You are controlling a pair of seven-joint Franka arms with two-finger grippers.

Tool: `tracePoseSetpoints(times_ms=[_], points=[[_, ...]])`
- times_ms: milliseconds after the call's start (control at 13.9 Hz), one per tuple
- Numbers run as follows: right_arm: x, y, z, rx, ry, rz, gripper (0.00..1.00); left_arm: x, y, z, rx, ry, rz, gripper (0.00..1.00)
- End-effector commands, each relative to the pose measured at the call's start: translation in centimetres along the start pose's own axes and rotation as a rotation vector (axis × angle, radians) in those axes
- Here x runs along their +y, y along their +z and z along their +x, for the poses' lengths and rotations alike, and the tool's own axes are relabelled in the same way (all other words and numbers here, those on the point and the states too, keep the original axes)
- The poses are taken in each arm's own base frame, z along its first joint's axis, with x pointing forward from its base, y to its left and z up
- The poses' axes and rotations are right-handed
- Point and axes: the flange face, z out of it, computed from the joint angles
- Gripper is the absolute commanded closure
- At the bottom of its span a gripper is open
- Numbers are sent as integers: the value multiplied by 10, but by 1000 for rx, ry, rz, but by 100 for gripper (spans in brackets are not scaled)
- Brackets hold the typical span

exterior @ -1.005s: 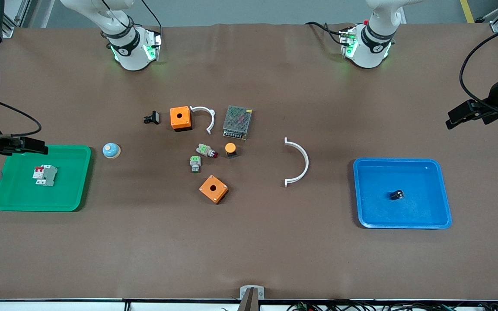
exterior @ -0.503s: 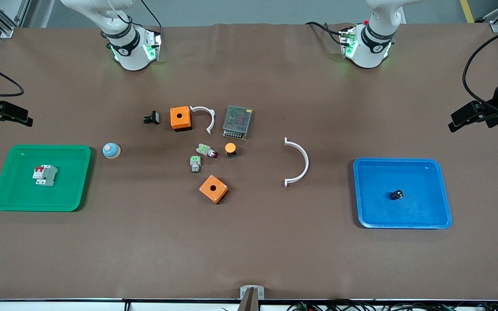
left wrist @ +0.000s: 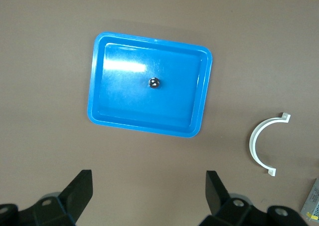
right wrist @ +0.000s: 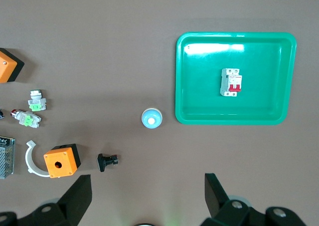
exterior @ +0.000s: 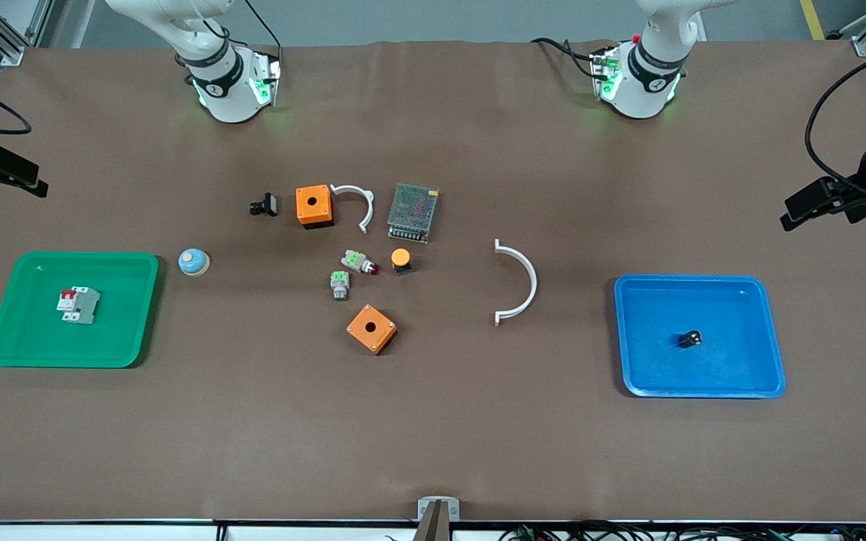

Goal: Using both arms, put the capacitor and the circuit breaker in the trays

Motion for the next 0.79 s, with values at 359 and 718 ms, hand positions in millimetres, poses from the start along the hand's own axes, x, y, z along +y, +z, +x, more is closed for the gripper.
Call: tracePoseSetpoints(times_ms=[359,718], points=[[-7,-1,-17,33,-20,-1,0,-3,-14,2,11,-3,-3,0],[-7,-5,-17,77,-20,-5,0,-3,-14,2,9,-2,-4,0]])
